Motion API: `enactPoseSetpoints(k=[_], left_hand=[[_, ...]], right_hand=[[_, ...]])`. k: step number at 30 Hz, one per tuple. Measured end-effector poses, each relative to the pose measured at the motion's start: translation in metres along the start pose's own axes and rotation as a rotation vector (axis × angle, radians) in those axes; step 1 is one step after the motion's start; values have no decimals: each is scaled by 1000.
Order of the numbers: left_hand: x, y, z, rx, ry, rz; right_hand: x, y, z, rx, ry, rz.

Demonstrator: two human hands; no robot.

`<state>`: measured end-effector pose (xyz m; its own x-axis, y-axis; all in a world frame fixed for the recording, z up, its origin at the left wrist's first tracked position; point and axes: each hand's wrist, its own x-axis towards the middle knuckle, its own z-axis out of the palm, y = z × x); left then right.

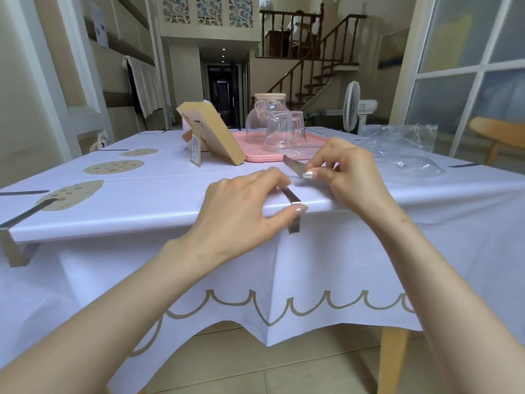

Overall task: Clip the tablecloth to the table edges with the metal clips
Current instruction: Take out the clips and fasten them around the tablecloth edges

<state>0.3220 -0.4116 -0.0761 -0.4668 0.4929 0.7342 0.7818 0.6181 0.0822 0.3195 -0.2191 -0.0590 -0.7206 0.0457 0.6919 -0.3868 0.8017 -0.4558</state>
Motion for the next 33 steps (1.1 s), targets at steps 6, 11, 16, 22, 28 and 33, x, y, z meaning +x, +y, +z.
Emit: enactPoseSetpoints(k=[6, 11, 16, 22, 28, 33], left_hand=[[51, -3, 10, 41, -86, 29], [85, 7, 33, 100, -42, 133], [82, 7, 37, 34, 11, 312], [83, 21, 41, 32, 55, 594], [107, 69, 65, -48, 47, 677], [137, 117, 83, 189, -119, 726]], right_hand=[[-10, -2, -12, 587, 40, 38], [-14, -1, -20, 673, 111, 35], [-31, 6, -22, 540, 151, 80], [-65, 23, -38, 449, 355, 32], [-92, 43, -65, 446, 552, 120], [-102, 61, -85, 401, 663, 207]])
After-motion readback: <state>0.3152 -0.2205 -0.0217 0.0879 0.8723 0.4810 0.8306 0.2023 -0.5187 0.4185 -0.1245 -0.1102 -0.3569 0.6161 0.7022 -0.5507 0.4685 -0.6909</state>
